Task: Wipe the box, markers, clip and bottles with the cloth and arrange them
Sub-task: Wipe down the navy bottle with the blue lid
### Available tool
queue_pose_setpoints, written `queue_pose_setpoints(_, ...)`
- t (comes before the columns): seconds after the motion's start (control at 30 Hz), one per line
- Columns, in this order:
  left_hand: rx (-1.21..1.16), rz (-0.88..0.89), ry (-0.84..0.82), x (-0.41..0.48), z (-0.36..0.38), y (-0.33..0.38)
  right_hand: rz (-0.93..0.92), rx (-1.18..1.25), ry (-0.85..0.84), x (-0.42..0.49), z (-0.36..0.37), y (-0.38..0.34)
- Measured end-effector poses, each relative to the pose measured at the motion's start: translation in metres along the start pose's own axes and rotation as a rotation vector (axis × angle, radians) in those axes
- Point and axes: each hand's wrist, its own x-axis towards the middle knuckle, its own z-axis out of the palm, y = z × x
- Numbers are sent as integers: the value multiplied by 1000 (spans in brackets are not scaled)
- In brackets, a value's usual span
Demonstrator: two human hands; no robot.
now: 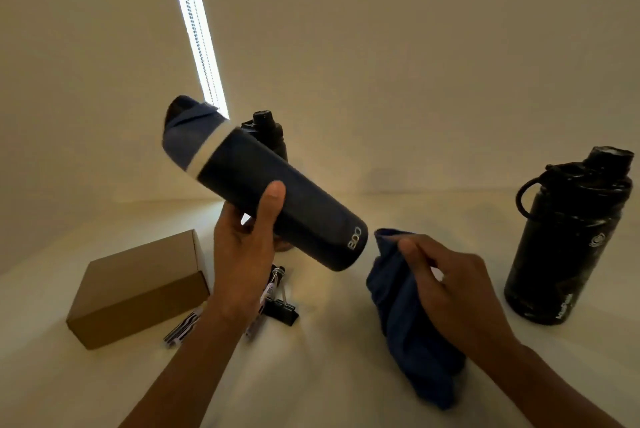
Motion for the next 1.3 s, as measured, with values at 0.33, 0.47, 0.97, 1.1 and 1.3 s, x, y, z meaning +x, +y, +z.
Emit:
queue_pose_setpoints(0.33,378,85,-227,-5,14,-25,170,148,99,15,-3,11)
queue_pose_setpoints(0.47,446,147,-255,3,13,-32,59,64,185,10,-4,-4)
queue_pose_setpoints(0.97,504,99,-161,45,60,-43,-29,-121,60,7,5,2)
queue_pose_setpoints(1.1,500,88,-129,56,65,-51,-9,-171,40,10,3,9)
queue_pose_setpoints(1.3,459,50,-145,65,67,-60,4,-157,18,11,4,16)
